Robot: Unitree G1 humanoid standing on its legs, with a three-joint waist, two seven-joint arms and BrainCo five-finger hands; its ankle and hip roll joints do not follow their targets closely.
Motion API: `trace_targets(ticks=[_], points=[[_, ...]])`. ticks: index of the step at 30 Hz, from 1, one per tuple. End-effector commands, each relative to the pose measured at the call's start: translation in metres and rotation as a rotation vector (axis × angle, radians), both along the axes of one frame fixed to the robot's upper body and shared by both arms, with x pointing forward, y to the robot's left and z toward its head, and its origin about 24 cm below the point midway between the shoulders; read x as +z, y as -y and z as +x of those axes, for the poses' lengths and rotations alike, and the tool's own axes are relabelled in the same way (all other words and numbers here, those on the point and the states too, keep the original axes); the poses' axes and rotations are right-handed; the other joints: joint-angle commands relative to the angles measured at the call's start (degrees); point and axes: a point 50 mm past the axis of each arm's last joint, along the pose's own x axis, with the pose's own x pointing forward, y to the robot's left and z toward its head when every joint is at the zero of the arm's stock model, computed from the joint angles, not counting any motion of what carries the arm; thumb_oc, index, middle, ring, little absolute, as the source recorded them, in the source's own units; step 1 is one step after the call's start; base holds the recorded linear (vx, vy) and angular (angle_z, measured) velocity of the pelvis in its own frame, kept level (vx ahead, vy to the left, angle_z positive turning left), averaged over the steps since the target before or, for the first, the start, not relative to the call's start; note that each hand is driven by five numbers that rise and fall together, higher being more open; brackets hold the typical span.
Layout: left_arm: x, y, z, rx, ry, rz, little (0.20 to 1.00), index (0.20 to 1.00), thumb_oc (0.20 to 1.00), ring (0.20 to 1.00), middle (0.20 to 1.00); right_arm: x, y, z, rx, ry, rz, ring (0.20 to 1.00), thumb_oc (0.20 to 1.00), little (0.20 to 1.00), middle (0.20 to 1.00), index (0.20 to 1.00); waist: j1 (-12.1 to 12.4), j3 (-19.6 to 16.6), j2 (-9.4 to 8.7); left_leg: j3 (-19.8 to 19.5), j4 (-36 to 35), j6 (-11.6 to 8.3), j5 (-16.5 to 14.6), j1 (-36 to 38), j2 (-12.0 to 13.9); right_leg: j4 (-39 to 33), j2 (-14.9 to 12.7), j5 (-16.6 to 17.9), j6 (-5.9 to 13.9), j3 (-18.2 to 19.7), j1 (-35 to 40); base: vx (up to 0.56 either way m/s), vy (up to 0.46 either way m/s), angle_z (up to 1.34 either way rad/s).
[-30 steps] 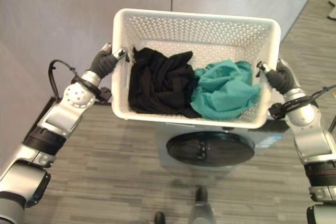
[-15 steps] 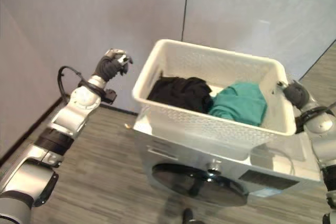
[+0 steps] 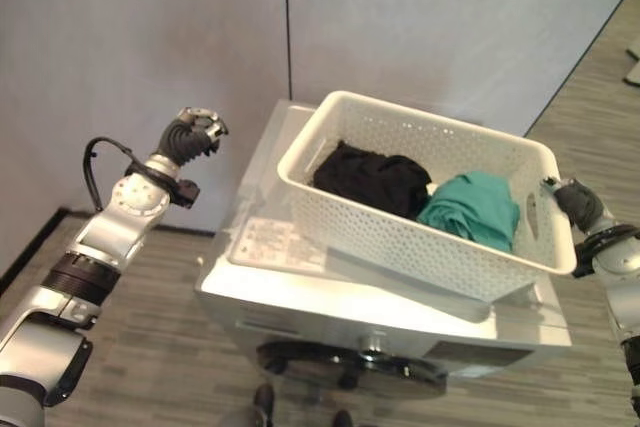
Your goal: Grab the laundry basket,head to the washer,open it,put in the laundry and shut it.
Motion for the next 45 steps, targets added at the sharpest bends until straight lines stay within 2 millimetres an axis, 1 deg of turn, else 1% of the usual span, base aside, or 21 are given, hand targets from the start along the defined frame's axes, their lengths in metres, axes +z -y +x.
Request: trace_targets(ticks=[1,5,6,7,8,16,20,23,27,29,30,33,35,36,38,39,40,42,43,44,45], points=[[0.017,0.006,0.007,-0.008,0.069,-0.078,0.200,0.200,0.200,0.200,0.200,0.006,-0.023,0.021,0.100,0.014,-0.053,1.000,1.000,1.000,1.000,1.000,4.7,-3.2,2.46,-0.8,0.6,-1.42,-5.3,2.8,3.0,3.7,-1.4,-3.2,2.30,-2.5,-3.3,0.01,0.060,-0.21],[0.007,0.006,0.006,-0.003,0.046,-0.114,0.200,0.200,0.200,0.200,0.200,0.007,-0.025,0.036,0.058,0.046,-0.050,1.000,1.000,1.000,1.000,1.000,5.3,-4.1,3.15,0.1,-1.2,-1.04,-4.9,4.1,3.2,2.5,-1.9,-2.1,2.72,-2.1,-3.2,0.02,0.058,-0.22],[0.004,0.005,0.006,0.004,0.042,-0.129,0.476,0.476,0.476,0.476,0.476,0.007,-0.026,0.043,0.037,0.061,-0.048,1.000,1.000,1.000,1.000,1.000,5.7,-4.3,3.45,0.2,-2.0,-0.86,-5.0,4.8,3.1,2.0,-2.2,-1.8,2.96,-2.0,-3.1,0.02,0.030,-0.07],[0.002,0.005,0.005,0.005,0.034,-0.141,0.529,0.529,0.529,0.529,0.529,0.006,-0.025,0.044,0.018,0.060,-0.044,1.000,1.000,1.000,1.000,1.000,5.9,-4.4,3.59,0.2,-2.4,-0.79,-5.0,5.0,3.1,1.9,-2.2,-1.7,3.03,-2.1,-3.1,0.03,0.038,-0.06],[-0.002,0.004,0.005,0.007,0.023,-0.155,1.000,1.000,1.000,1.000,1.000,0.004,-0.024,0.045,0.007,0.058,-0.041,1.000,1.000,1.000,1.000,1.000,6.1,-4.5,3.69,0.3,-2.7,-0.78,-4.9,5.2,3.0,1.7,-2.3,-1.6,3.09,-2.1,-3.0,0.01,0.018,-0.03],[-0.008,-0.017,-0.003,0.068,0.025,-0.213,1.000,1.000,1.000,1.000,1.000,0.017,-0.019,0.047,-0.042,0.152,0.033,1.000,1.000,1.000,1.000,1.000,6.3,-5.0,4.24,0.4,-4.1,-0.54,-5.0,6.5,2.8,1.2,-2.8,-1.4,3.49,-2.4,-2.5,0.00,0.004,0.01],[0.000,-0.039,-0.010,0.134,0.074,-0.233,1.000,1.000,1.000,1.000,1.000,0.037,-0.016,0.042,-0.038,0.259,0.067,1.000,1.000,1.000,1.000,1.000,6.2,-5.4,4.26,0.4,-4.4,-0.53,-5.1,7.0,2.7,1.1,-2.8,-1.3,3.54,-2.2,-2.4,0.00,0.000,0.00],[0.008,-0.066,-0.024,0.214,0.130,-0.232,1.000,1.000,1.000,1.000,1.000,0.047,0.001,0.026,-0.080,0.311,0.076,1.000,1.000,1.000,1.000,1.000,6.0,-5.5,4.15,0.5,-4.7,-0.61,-5.3,7.2,2.9,1.1,-2.8,-1.4,3.63,-2.3,-2.4,0.00,0.000,0.00],[0.002,-0.101,-0.045,0.324,0.140,-0.227,1.000,1.000,1.000,1.000,1.000,0.045,0.021,0.006,-0.145,0.347,0.103,1.000,1.000,1.000,1.000,1.000,5.9,-5.6,4.01,0.7,-4.9,-0.75,-5.4,7.4,3.0,1.1,-2.8,-1.5,3.72,-2.3,-2.5,0.00,0.000,0.00],[-0.001,-0.108,-0.050,0.346,0.136,-0.227,1.000,1.000,1.000,1.000,1.000,0.043,0.023,0.002,-0.154,0.353,0.111,1.000,1.000,1.000,1.000,1.000,5.9,-5.7,3.99,0.8,-5.0,-0.75,-5.4,7.4,3.1,1.0,-2.8,-1.5,3.72,-2.2,-2.6,0.00,0.000,0.00],[-0.013,-0.131,-0.067,0.428,0.118,-0.244,1.000,1.000,1.000,1.000,1.000,0.040,0.031,-0.010,-0.188,0.386,0.136,1.000,1.000,1.000,1.000,1.000,5.7,-5.6,4.01,1.1,-5.0,-0.72,-5.2,7.3,3.1,0.9,-2.8,-1.2,3.75,-2.1,-2.9,0.00,0.000,0.00],[-0.026,-0.148,-0.085,0.494,0.091,-0.257,1.000,1.000,1.000,1.000,1.000,0.035,0.037,-0.023,-0.216,0.406,0.152,1.000,1.000,1.000,1.000,1.000,5.6,-5.8,4.13,1.5,-5.4,-0.70,-5.6,7.7,3.2,0.7,-2.8,-1.4,3.81,-1.9,-2.9,0.01,0.001,-0.06],[-0.052,-0.173,-0.118,0.611,0.032,-0.285,1.000,1.000,1.000,1.000,1.000,0.017,0.047,-0.047,-0.285,0.417,0.181,1.000,1.000,1.000,1.000,1.000,5.2,-5.8,4.33,2.2,-5.6,-0.61,-5.4,7.7,3.2,0.7,-2.9,-1.2,3.76,-1.5,-3.4,0.02,0.010,-0.05],[-0.053,-0.173,-0.119,0.611,0.030,-0.284,1.000,1.000,1.000,1.000,1.000,0.016,0.047,-0.048,-0.285,0.414,0.181,1.000,1.000,1.000,1.000,1.000,5.2,-6.0,4.34,2.2,-5.7,-0.61,-5.7,7.8,3.2,0.7,-2.9,-1.4,3.80,-1.5,-3.3,0.03,0.005,-0.13],[-0.081,-0.190,-0.152,0.725,-0.043,-0.300,1.000,1.000,1.000,1.000,1.000,-0.002,0.057,-0.074,-0.367,0.416,0.201,1.000,1.000,1.000,1.000,1.000,4.7,-5.8,4.53,2.5,-5.9,-0.48,-5.8,7.9,3.2,0.7,-2.9,-1.4,3.74,-1.0,-3.7,0.02,0.002,-0.19],[-0.081,-0.190,-0.153,0.725,-0.044,-0.299,1.000,1.000,1.000,1.000,1.000,-0.003,0.056,-0.075,-0.367,0.414,0.201,1.000,1.000,1.000,1.000,1.000,4.8,-5.9,4.52,2.5,-5.9,-0.48,-5.9,7.9,3.2,0.7,-2.9,-1.4,3.74,-1.0,-3.7,0.01,0.000,-0.16],[-0.104,-0.199,-0.177,0.801,-0.119,-0.301,1.000,1.000,1.000,1.000,1.000,-0.018,0.061,-0.094,-0.427,0.402,0.217,1.000,1.000,1.000,1.000,1.000,4.4,-5.7,4.62,2.7,-6.0,-0.39,-5.9,7.9,3.2,0.7,-2.8,-1.4,3.69,-0.8,-4.0,0.01,-0.002,-0.08],[-0.115,-0.203,-0.190,0.842,-0.166,-0.289,1.000,1.000,1.000,1.000,1.000,-0.027,0.062,-0.104,-0.460,0.389,0.218,1.000,1.000,1.000,1.000,1.000,4.3,-5.7,4.63,2.9,-6.1,-0.37,-6.0,7.8,3.2,0.7,-2.8,-1.4,3.69,-0.8,-4.1,0.01,-0.011,-0.04],[-0.138,-0.209,-0.211,0.912,-0.253,-0.288,1.000,1.000,1.000,1.000,1.000,-0.039,0.058,-0.117,-0.483,0.367,0.218,1.000,1.000,1.000,1.000,1.000,4.0,-5.6,4.71,3.1,-6.2,-0.39,-6.0,7.8,3.2,0.7,-2.9,-1.4,3.67,-0.7,-4.4,0.01,-0.014,-0.04],[-0.138,-0.209,-0.211,0.911,-0.253,-0.288,1.000,1.000,1.000,1.000,1.000,-0.039,0.058,-0.117,-0.484,0.367,0.218,1.000,1.000,1.000,1.000,1.000,4.1,-5.7,4.69,3.1,-6.2,-0.39,-6.0,7.8,3.2,0.7,-2.9,-1.4,3.67,-0.7,-4.4,0.00,-0.028,-0.05],[-0.162,-0.213,-0.231,0.981,-0.352,-0.292,1.000,1.000,1.000,1.000,1.000,-0.048,0.050,-0.127,-0.479,0.373,0.248,1.000,1.000,1.000,1.000,1.000,3.4,-5.3,4.65,3.4,-6.1,-0.45,-6.0,7.7,3.2,0.8,-2.9,-1.4,3.61,-0.5,-4.6,0.03,-0.031,-0.05]])
